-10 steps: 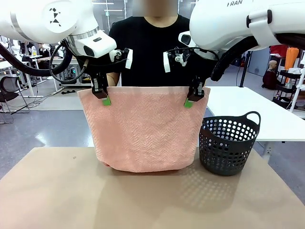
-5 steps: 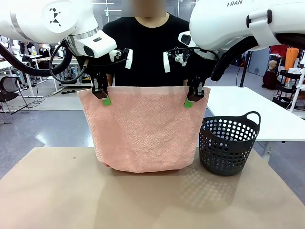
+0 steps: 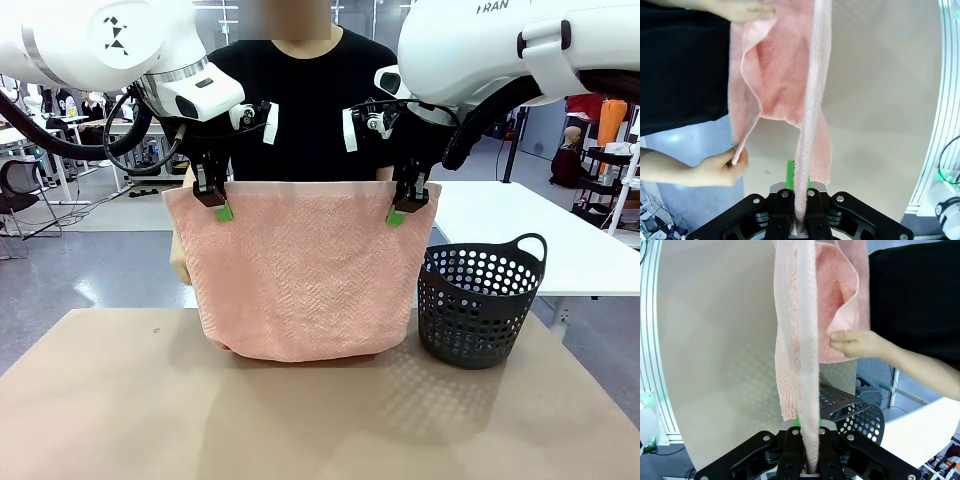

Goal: Fold the towel.
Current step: Release the end of the 100 cm Hotel Towel you were holding and grab the top end of the folded side.

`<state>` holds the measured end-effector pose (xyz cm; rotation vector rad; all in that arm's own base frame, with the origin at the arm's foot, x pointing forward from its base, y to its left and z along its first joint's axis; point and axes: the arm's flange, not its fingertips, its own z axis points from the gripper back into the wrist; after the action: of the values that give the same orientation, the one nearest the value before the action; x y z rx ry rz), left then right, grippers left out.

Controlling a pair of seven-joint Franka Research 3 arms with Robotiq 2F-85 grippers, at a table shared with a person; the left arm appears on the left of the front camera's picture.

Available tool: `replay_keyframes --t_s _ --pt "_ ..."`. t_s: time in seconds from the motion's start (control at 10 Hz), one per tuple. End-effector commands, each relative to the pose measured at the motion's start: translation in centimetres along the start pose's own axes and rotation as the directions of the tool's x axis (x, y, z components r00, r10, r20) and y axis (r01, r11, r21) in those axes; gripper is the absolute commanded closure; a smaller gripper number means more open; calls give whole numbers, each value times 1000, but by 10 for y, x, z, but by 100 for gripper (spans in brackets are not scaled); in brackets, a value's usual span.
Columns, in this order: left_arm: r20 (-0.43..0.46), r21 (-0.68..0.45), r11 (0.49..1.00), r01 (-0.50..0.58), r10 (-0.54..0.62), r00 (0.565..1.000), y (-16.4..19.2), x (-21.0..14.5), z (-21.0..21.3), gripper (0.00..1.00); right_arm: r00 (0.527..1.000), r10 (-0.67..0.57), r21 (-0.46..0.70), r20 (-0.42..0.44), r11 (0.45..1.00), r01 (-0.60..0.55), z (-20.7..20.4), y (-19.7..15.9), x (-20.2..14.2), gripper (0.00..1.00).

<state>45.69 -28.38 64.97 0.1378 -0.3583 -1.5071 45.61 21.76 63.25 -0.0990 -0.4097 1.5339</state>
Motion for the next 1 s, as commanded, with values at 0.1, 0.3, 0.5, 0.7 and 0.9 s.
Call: replay_keyframes --t_s 0.1,0.3,0.5,0.7,0.9 --pt "1 2 1000 -1 1 1000 0 -1 1 100 1000 2 -2 -2 1000 -2 0 0 0 100" --pt "1 2 1000 -1 1 1000 0 -1 1 100 1000 2 -2 -2 1000 -2 0 0 0 100" --pt "1 2 1000 -1 1 1000 0 -1 1 100 1000 2 -2 -2 1000 -2 0 0 0 100" --pt "1 2 1000 -1 1 1000 0 -1 1 100 1000 2 -2 -2 1000 -2 0 0 0 100" --pt "1 2 1000 -1 1 1000 0 -1 1 100 1000 2 -2 -2 1000 -2 0 0 0 100"
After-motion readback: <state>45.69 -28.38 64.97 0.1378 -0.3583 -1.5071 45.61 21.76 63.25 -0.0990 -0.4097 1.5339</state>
